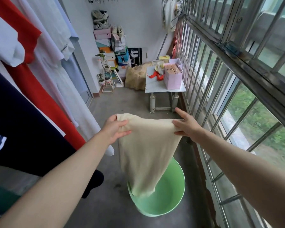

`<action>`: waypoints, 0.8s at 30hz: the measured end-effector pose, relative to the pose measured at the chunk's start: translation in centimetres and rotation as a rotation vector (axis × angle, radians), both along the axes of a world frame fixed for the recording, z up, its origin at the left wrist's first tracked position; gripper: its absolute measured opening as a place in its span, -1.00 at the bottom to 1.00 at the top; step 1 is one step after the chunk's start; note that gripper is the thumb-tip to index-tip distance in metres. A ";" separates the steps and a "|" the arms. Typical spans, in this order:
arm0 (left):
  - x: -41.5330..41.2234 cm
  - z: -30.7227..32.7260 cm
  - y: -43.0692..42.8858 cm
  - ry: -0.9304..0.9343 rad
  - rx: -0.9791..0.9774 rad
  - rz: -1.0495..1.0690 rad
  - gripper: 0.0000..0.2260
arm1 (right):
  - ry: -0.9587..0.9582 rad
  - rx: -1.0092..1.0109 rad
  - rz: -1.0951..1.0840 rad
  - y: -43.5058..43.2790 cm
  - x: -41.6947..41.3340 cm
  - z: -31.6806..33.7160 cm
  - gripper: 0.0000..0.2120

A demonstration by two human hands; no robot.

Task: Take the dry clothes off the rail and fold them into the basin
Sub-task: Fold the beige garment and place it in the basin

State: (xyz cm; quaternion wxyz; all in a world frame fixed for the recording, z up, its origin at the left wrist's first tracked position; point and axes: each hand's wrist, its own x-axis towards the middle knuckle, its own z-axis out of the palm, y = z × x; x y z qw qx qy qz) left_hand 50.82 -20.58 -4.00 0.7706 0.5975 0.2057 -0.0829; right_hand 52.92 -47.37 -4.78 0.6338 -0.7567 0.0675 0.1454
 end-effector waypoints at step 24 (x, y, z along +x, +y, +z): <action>-1.0 -0.9 -0.1 -0.004 1.453 -0.469 -0.87 | -0.338 -0.964 0.286 -1.4 0.6 -1.5 -0.91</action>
